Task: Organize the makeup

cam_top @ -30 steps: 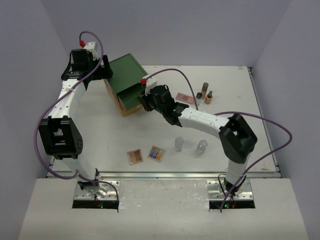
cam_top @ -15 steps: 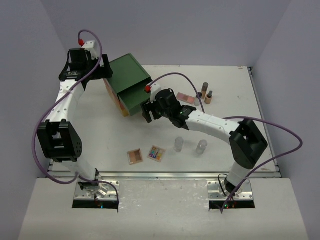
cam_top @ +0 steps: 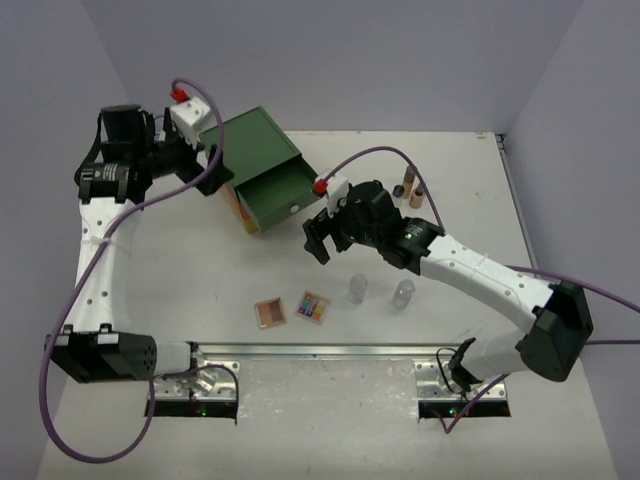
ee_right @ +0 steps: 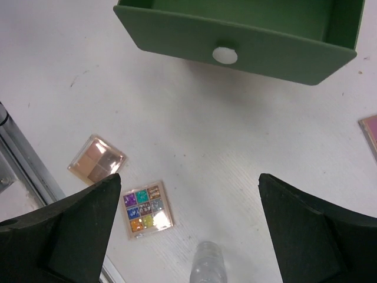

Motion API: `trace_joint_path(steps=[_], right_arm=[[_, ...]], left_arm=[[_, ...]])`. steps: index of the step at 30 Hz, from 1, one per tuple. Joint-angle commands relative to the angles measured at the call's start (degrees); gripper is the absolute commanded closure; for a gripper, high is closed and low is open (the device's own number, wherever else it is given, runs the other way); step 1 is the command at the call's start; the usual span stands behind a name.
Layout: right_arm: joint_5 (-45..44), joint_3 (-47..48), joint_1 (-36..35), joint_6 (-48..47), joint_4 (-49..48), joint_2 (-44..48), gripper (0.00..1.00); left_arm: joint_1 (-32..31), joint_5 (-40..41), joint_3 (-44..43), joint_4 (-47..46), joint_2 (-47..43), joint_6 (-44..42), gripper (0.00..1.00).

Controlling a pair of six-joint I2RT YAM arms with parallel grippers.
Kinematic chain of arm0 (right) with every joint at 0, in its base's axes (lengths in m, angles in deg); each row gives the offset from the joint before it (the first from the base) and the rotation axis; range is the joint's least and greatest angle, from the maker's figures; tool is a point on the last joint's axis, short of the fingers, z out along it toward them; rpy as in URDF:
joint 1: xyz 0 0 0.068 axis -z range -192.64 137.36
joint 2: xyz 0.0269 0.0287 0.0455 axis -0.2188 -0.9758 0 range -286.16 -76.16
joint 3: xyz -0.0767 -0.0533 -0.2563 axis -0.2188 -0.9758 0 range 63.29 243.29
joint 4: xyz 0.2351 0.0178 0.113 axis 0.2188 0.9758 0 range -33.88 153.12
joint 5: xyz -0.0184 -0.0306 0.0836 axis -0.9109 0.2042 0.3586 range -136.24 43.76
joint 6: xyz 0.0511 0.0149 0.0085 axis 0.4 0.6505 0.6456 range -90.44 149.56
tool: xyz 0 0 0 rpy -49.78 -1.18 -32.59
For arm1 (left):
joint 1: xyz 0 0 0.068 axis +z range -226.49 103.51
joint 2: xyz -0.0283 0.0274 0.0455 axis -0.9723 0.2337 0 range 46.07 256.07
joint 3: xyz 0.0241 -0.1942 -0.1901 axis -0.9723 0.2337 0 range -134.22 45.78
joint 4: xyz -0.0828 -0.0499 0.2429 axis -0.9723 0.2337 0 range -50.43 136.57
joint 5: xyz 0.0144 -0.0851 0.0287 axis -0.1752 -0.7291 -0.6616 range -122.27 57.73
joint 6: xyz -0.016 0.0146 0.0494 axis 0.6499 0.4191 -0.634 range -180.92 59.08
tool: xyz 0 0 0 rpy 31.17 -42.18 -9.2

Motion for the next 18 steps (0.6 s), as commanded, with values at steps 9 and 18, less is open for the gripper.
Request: trace_joint_path(steps=[9, 18], right_arm=[[-5.2, -8.0, 0.1, 0.5, 2.7, 9.1, 0.01], [-9.5, -8.1, 0.1, 2.6, 4.6, 9.2, 0.01]], left_arm=[[-19.8, 9.0, 26.8, 24.9, -16.9, -32.7, 0.12], [-36.4, 19.3, 39.7, 13.0, -14.9, -22.0, 0.00]])
